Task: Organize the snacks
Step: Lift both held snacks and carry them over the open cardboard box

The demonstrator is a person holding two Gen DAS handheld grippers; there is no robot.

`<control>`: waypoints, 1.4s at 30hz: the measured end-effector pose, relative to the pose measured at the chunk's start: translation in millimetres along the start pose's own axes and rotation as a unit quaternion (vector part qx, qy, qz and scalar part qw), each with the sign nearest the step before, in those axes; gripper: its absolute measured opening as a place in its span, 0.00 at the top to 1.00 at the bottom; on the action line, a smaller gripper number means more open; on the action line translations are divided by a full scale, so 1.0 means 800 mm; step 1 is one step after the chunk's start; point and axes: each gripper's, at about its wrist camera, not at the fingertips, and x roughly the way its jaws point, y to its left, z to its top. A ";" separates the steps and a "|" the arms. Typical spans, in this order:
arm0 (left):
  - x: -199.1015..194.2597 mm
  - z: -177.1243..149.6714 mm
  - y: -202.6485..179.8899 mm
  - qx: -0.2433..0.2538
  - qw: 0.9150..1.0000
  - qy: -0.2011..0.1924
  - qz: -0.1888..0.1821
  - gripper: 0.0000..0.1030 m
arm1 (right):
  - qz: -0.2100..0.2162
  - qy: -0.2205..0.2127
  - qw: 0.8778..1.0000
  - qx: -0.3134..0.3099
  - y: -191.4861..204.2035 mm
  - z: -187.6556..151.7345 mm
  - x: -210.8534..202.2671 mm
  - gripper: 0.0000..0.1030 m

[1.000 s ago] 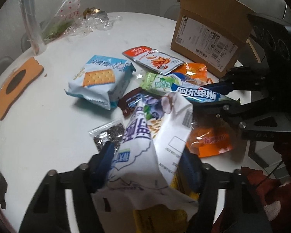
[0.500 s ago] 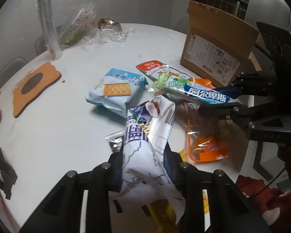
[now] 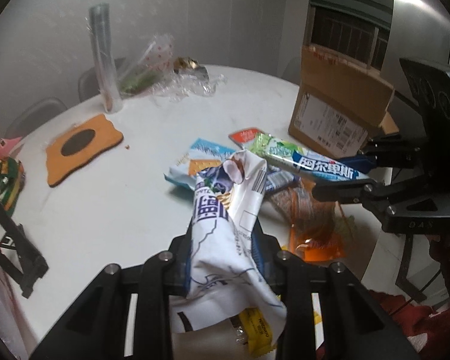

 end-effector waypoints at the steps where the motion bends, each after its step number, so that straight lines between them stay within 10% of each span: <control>1: -0.005 0.002 -0.001 -0.002 1.000 -0.006 0.001 0.73 | 0.003 -0.004 1.000 0.000 0.001 0.002 -0.005 0.79; 12: -0.082 0.058 -0.044 0.004 0.994 -0.105 0.021 0.73 | 0.040 -0.092 0.995 0.010 -0.014 0.022 -0.108 0.79; 22: -0.084 0.154 -0.141 0.064 0.988 -0.141 -0.018 0.74 | -0.010 -0.174 0.984 0.044 -0.097 0.007 -0.219 0.79; 35: 0.042 0.267 -0.272 0.160 0.982 -0.049 -0.083 0.74 | -0.088 -0.167 0.976 0.110 -0.241 -0.042 -0.265 0.79; 42: 0.118 0.276 -0.294 0.188 0.977 0.035 -0.099 0.74 | -0.040 -0.122 0.985 0.119 -0.293 -0.041 -0.227 0.79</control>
